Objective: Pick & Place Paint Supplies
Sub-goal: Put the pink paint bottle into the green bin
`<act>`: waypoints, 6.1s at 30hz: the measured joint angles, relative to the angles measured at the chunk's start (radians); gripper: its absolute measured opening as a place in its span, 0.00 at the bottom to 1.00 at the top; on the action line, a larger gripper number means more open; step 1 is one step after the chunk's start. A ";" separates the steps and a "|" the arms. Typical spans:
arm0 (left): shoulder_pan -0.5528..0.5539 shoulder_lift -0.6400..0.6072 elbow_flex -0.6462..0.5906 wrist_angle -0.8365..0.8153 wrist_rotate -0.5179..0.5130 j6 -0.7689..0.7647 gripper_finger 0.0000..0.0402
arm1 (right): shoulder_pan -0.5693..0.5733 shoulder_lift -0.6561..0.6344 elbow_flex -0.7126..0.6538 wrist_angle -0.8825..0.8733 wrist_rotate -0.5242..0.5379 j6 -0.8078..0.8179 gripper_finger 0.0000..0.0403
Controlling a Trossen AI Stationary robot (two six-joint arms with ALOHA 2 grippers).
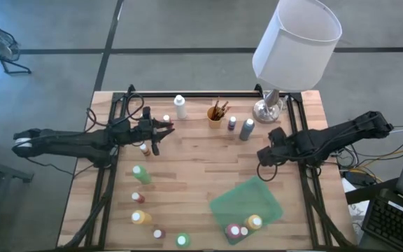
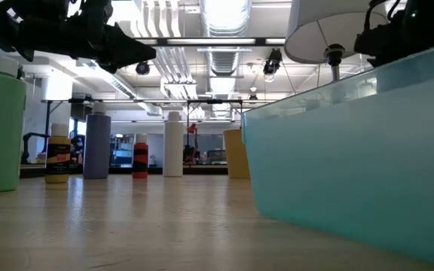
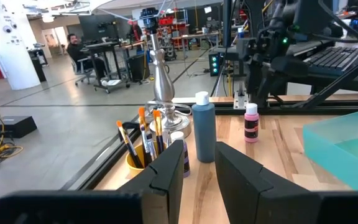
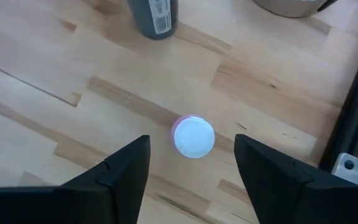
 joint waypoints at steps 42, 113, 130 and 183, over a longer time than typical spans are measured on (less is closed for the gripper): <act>0.001 0.000 0.000 -0.006 0.000 0.000 0.24 | -0.029 0.131 -0.096 0.140 -0.008 -0.065 0.48; 0.000 0.000 0.000 -0.006 0.000 0.000 0.24 | 0.537 -0.042 0.248 0.060 -0.014 -0.518 0.27; 0.000 0.000 0.000 -0.006 0.000 0.000 0.24 | 0.714 0.169 0.188 0.223 -0.031 -0.536 0.27; 0.000 0.000 0.000 -0.006 0.000 0.000 0.24 | 0.696 0.383 0.155 0.504 -0.112 -0.478 0.27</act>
